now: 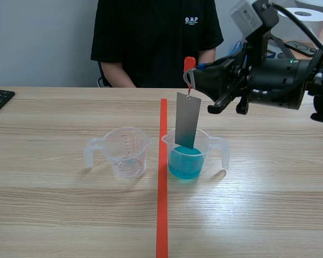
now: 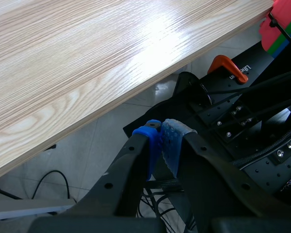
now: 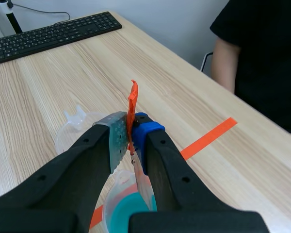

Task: Do the redox reaction experiment.
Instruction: 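Lower the plate into the blue solution, then hold the plate still in the solution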

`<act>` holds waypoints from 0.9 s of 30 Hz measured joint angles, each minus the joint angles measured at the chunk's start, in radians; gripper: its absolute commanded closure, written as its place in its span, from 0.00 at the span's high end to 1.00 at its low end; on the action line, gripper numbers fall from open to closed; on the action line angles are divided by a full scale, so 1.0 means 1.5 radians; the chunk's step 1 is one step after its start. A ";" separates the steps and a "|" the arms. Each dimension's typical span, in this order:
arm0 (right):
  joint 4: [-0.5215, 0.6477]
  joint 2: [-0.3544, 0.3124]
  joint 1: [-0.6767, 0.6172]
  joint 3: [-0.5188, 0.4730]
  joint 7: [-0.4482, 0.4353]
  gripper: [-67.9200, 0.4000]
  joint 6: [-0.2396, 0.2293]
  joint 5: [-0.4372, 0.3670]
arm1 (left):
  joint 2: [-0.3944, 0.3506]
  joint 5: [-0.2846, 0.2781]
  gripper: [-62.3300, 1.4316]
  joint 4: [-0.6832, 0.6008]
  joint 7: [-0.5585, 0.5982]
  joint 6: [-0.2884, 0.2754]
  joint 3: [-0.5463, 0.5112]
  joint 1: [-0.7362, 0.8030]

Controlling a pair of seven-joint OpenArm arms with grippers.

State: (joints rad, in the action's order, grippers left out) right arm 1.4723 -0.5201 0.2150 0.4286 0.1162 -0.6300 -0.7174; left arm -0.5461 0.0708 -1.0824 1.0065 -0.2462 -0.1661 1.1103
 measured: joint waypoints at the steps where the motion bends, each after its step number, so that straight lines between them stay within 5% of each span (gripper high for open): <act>1: -0.016 0.006 0.000 0.004 -0.003 0.03 -0.006 0.000 | 0.000 0.000 0.09 0.000 0.000 0.000 0.000 0.000; 8: -0.095 0.035 0.002 0.025 -0.031 0.03 -0.020 0.019 | 0.000 0.000 0.09 0.001 0.000 0.000 0.000 0.000; 27: -0.099 0.034 0.004 0.025 -0.040 0.03 -0.032 0.032 | 0.000 0.000 0.09 0.001 0.000 0.000 0.000 -0.002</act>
State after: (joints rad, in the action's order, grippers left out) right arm 1.3239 -0.4686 0.2211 0.4660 0.0566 -0.6785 -0.6689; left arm -0.5461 0.0708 -1.0817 1.0065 -0.2462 -0.1661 1.1076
